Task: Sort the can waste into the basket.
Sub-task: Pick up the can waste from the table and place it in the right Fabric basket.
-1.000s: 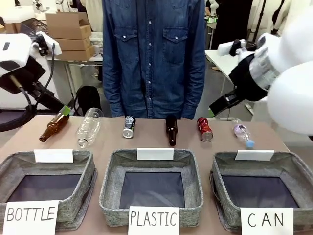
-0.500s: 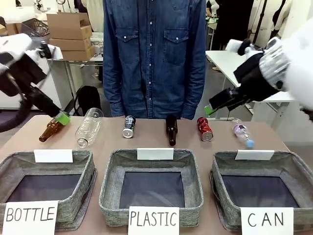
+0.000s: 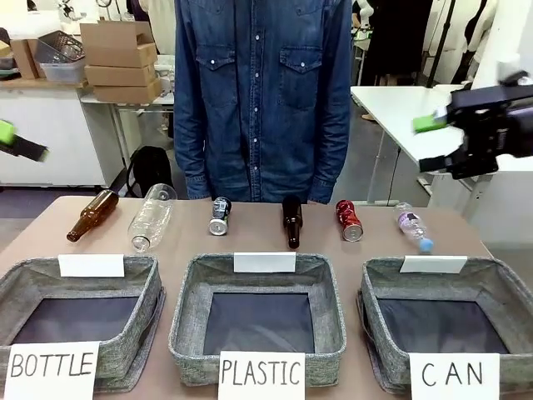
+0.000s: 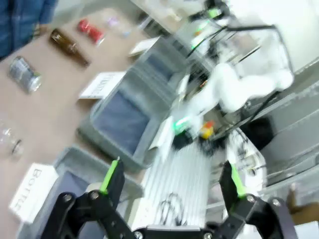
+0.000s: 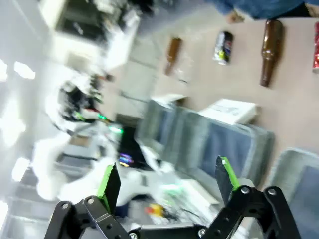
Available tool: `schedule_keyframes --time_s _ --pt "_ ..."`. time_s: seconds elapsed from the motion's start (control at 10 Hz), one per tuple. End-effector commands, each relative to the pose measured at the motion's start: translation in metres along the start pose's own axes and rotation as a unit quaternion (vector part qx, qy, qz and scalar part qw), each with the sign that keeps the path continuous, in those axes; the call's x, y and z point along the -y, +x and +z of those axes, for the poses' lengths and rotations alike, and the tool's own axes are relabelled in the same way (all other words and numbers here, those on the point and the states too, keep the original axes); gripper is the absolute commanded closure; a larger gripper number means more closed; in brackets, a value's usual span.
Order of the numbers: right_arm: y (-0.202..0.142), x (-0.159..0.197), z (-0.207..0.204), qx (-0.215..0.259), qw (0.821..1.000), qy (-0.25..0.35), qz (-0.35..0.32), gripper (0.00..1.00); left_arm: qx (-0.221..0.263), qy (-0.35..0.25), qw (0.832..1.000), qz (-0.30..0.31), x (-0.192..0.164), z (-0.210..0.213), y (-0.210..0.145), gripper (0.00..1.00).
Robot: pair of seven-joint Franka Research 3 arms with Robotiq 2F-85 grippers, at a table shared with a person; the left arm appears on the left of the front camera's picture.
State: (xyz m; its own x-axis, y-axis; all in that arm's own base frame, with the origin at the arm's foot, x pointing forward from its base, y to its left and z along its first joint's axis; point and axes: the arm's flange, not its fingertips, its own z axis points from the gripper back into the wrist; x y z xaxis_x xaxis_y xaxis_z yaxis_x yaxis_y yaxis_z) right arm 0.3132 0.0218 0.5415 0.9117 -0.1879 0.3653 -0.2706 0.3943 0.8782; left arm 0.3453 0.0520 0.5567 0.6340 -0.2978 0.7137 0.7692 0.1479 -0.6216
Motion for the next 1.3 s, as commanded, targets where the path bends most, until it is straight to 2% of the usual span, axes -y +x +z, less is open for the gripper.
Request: schedule_keyframes --time_s 0.0,0.1,0.2,0.3,0.8,0.9,1.0,1.1,1.2 --pt "-0.036 0.04 0.019 0.079 0.994 0.058 -0.053 0.0 0.137 -0.095 0.984 0.065 -0.028 0.011 -0.003 0.0" --pt "-0.042 0.051 0.033 0.108 0.99 0.062 -0.064 0.0 0.168 -0.093 0.978 0.081 -0.029 0.017 -0.007 0.0" --pt "-0.049 0.058 0.042 0.135 0.987 0.049 -0.074 0.0 0.189 -0.065 0.973 0.113 -0.032 0.018 -0.007 0.0" --pt "0.011 0.027 0.045 0.078 0.993 0.061 -0.071 0.0 0.132 -0.083 0.987 0.051 -0.022 0.031 -0.015 0.0" --pt "0.011 0.027 0.045 0.078 0.993 0.061 -0.071 0.0 0.132 -0.083 0.987 0.051 -0.022 0.031 -0.015 0.0" --pt "0.006 0.026 0.04 0.066 0.993 0.051 -0.086 0.0 0.132 -0.083 0.987 0.051 -0.022 0.031 -0.015 0.0" --pt "0.013 0.019 0.024 0.05 0.993 -0.052 -0.097 0.0 0.132 -0.083 0.987 0.051 -0.022 0.031 -0.015 0.0" --pt "0.027 0.015 0.003 0.022 0.976 -0.184 -0.116 0.0 0.132 -0.083 0.987 0.051 -0.022 0.031 -0.015 0.0" --pt "0.04 0.015 -0.01 0.02 0.957 -0.259 -0.131 0.0 0.132 -0.083 0.987 0.051 -0.022 0.031 -0.015 0.0"
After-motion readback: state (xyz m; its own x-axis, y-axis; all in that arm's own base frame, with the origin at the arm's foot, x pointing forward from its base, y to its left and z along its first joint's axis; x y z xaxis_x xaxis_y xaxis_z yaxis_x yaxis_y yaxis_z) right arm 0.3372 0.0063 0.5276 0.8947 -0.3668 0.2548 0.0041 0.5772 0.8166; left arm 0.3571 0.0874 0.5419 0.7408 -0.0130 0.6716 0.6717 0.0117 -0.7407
